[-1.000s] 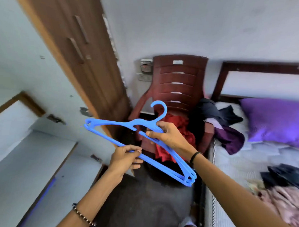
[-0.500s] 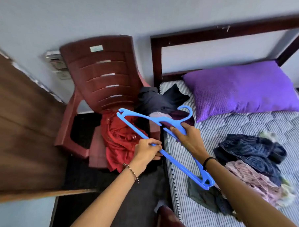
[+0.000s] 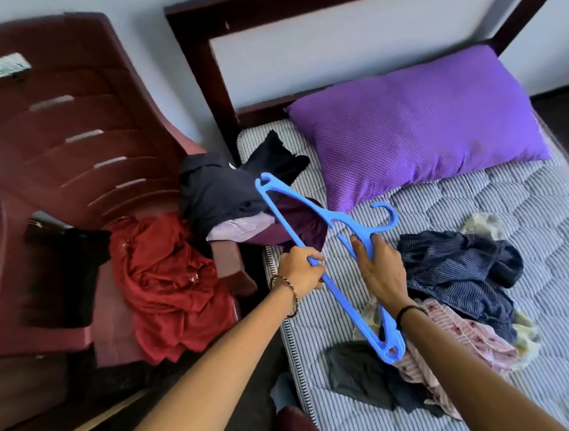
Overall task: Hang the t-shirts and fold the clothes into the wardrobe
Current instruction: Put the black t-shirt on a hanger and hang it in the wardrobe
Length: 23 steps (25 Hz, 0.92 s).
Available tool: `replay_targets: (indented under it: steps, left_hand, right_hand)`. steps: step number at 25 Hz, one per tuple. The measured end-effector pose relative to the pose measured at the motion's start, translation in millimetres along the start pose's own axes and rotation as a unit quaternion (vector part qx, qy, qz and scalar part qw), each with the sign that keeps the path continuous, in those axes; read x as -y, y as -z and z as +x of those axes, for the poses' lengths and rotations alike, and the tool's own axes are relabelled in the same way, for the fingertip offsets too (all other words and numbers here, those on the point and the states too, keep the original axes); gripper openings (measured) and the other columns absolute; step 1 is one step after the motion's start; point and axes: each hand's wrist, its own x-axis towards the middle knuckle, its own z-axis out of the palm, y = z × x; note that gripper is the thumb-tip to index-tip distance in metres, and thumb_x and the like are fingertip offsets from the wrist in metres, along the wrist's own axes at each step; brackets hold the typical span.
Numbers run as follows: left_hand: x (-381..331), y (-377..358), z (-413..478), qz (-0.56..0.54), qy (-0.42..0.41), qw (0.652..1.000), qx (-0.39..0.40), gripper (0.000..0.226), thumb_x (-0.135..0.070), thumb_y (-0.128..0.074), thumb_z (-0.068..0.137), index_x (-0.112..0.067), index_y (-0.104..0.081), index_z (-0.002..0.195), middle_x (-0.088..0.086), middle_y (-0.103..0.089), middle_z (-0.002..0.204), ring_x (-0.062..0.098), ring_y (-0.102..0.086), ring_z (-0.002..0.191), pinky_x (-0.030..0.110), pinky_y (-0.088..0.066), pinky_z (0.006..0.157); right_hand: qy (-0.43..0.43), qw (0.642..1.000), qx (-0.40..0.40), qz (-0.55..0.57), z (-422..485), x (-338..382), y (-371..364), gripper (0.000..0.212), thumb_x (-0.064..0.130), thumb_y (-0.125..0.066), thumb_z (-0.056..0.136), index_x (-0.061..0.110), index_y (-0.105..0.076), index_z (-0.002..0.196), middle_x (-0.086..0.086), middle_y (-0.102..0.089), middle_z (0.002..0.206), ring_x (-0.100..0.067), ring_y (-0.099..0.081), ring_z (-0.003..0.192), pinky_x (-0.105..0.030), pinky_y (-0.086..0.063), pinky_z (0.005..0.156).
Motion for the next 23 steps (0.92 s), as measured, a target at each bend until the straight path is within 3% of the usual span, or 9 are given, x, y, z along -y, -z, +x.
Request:
replay_targets:
  steps: [4,6,9,11,13,15,19,23]
  left_hand:
    - [-7.2,-27.6,27.9,0.027,0.008,0.999,0.018,0.021,0.001,-0.064,0.089,-0.005,-0.07,0.109,0.019,-0.07,0.106,0.029,-0.073,0.083,0.031,-0.061,0.06]
    - [-11.1,-33.5,37.5,0.041,0.008,0.999,0.028,0.022,0.0,-0.063,0.09,-0.008,-0.07,0.109,0.019,-0.069,0.107,0.029,-0.074,0.082,0.034,-0.062,0.064]
    - [-15.1,-33.6,42.7,0.068,0.008,0.997,0.039,0.022,-0.002,-0.062,0.091,-0.011,-0.069,0.111,0.017,-0.069,0.105,0.029,-0.074,0.079,0.039,-0.062,0.066]
    - [-14.9,-28.8,44.3,0.074,0.002,0.997,0.035,0.022,-0.004,-0.061,0.091,-0.013,-0.068,0.11,0.016,-0.07,0.101,0.03,-0.073,0.082,0.043,-0.062,0.067]
    - [-16.3,-19.6,42.1,0.08,-0.005,0.996,0.036,0.019,-0.01,-0.061,0.09,-0.016,-0.068,0.108,0.014,-0.071,0.095,0.031,-0.072,0.082,0.045,-0.061,0.067]
    - [-17.8,-6.2,39.2,0.081,-0.008,0.996,0.037,0.019,-0.014,-0.062,0.09,-0.017,-0.068,0.108,0.009,-0.07,0.092,0.03,-0.072,0.082,0.045,-0.061,0.066]
    - [-20.0,29.4,38.2,0.095,-0.028,0.995,0.012,0.021,-0.015,-0.059,0.091,-0.021,-0.067,0.109,0.002,-0.069,0.091,0.025,-0.069,0.081,0.044,-0.06,0.068]
    - [-18.6,80.4,42.0,0.297,-0.117,0.946,-0.049,0.028,-0.021,-0.057,0.091,-0.028,-0.064,0.117,-0.005,-0.067,0.109,0.019,-0.062,0.105,0.038,-0.053,0.084]
  right_hand:
    - [-0.035,0.999,-0.011,-0.034,11.8,-29.8,-5.3,0.04,0.043,-0.046,0.106,0.011,-0.044,0.084,-0.008,-0.055,0.081,-0.031,-0.052,0.08,-0.042,-0.038,0.067]
    - [-0.049,0.997,-0.027,-0.043,18.1,-34.9,-5.8,0.039,0.04,-0.048,0.107,0.012,-0.043,0.079,-0.007,-0.053,0.082,-0.03,-0.05,0.081,-0.045,-0.039,0.075]
    - [-0.097,0.989,-0.006,0.113,24.1,-26.1,1.6,0.034,0.032,-0.055,0.105,0.011,-0.046,0.08,-0.005,-0.057,0.073,-0.018,-0.055,0.061,-0.037,-0.045,0.06]
    - [-0.14,0.966,0.027,0.215,24.9,-15.1,3.1,0.031,0.034,-0.056,0.105,0.004,-0.056,0.101,-0.012,-0.07,0.08,-0.018,-0.065,0.058,-0.027,-0.052,0.056]
    - [-0.174,0.932,0.045,0.315,27.6,-4.1,-0.2,0.029,0.034,-0.057,0.105,0.008,-0.059,0.117,-0.012,-0.072,0.078,-0.017,-0.057,0.049,-0.031,-0.048,0.052]
    - [-0.192,0.898,0.054,0.391,32.1,11.7,-5.3,0.029,0.031,-0.058,0.104,0.008,-0.057,0.122,-0.015,-0.065,0.075,-0.013,-0.043,0.045,-0.026,-0.038,0.045]
    - [-0.184,0.879,0.075,0.434,39.2,49.0,-10.7,0.027,0.029,-0.061,0.103,0.003,-0.064,0.109,-0.013,-0.06,0.072,-0.013,-0.037,0.044,-0.024,-0.03,0.043]
    - [-0.137,0.887,0.111,0.428,41.6,85.3,-20.8,0.044,0.039,-0.065,0.099,-0.004,-0.074,0.099,-0.01,-0.057,0.066,-0.013,-0.036,0.046,-0.024,-0.028,0.046]
